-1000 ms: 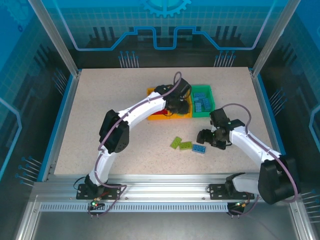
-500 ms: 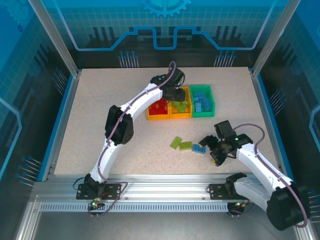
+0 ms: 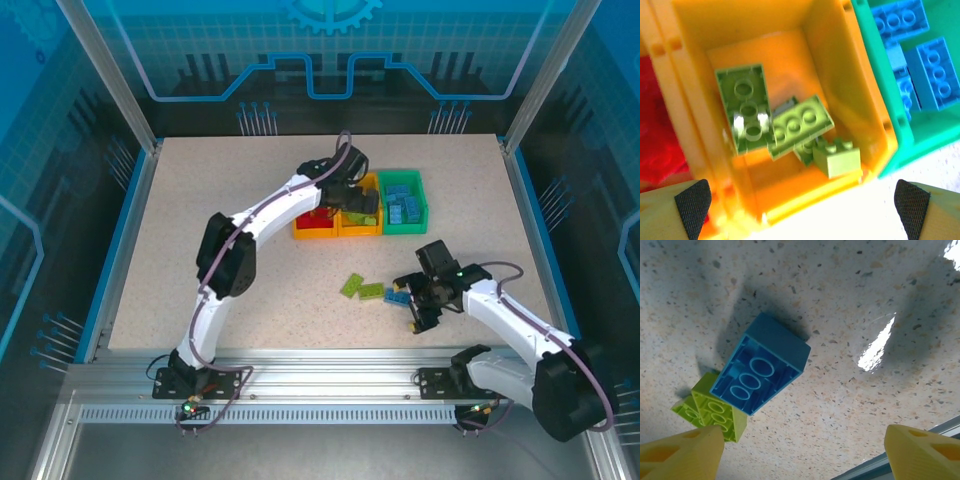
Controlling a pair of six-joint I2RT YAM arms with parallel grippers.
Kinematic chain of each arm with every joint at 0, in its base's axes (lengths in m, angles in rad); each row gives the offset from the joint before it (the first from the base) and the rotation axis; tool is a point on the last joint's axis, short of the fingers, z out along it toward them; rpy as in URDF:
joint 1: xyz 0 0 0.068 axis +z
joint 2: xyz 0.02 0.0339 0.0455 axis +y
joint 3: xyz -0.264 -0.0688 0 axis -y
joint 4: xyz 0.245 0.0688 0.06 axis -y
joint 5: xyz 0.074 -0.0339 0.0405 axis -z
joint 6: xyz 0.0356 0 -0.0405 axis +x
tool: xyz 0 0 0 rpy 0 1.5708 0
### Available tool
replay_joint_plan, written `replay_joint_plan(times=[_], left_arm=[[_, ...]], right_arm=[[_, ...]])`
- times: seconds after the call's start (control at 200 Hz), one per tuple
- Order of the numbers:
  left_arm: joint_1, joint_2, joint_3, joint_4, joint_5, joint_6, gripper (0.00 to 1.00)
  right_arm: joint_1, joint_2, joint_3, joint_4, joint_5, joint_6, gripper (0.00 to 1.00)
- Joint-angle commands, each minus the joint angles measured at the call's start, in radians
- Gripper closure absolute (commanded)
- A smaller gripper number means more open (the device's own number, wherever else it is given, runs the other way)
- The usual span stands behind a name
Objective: Sort the legos into containers by color
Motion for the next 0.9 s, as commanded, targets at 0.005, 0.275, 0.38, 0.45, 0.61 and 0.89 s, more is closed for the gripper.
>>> replay_joint_plan(times=[0.005,0.275,0.38,0.45,0.61,0.89], left_arm=[[-0.014,-0.167,-0.163,0.115,-0.029,-0.016,0.01],[-0.025,-0.37,-0.486,0.179,-0.05,-0.037,0.01],[-0.035,-0.411,-0.571,0.187,-0.058,-0.062,0.01],[-0.041,-0.431,-0.612,0.201,-0.051,-0.078,0.01],[-0.052,-0.441,-0.653,0.206,-0.05,-0.098,0.01],[-0.06,-0.448,-0.677,0.21,-0.054,-0.105,0.01]], right_arm=[[0.013,0.038,0.025,0.0,0.021,0.069,0.16],[0.008,0.128,0.035,0.043,0.046,0.09,0.17],[0.0,0.123,0.037,0.04,0.082,0.094,0.18],[-0.011,0.142,0.039,0.049,0.082,0.085,0.18],[-0.016,0.191,0.054,0.07,0.096,0.064,0.2],[-0.012,0.151,0.055,0.051,0.13,0.079,0.22]])
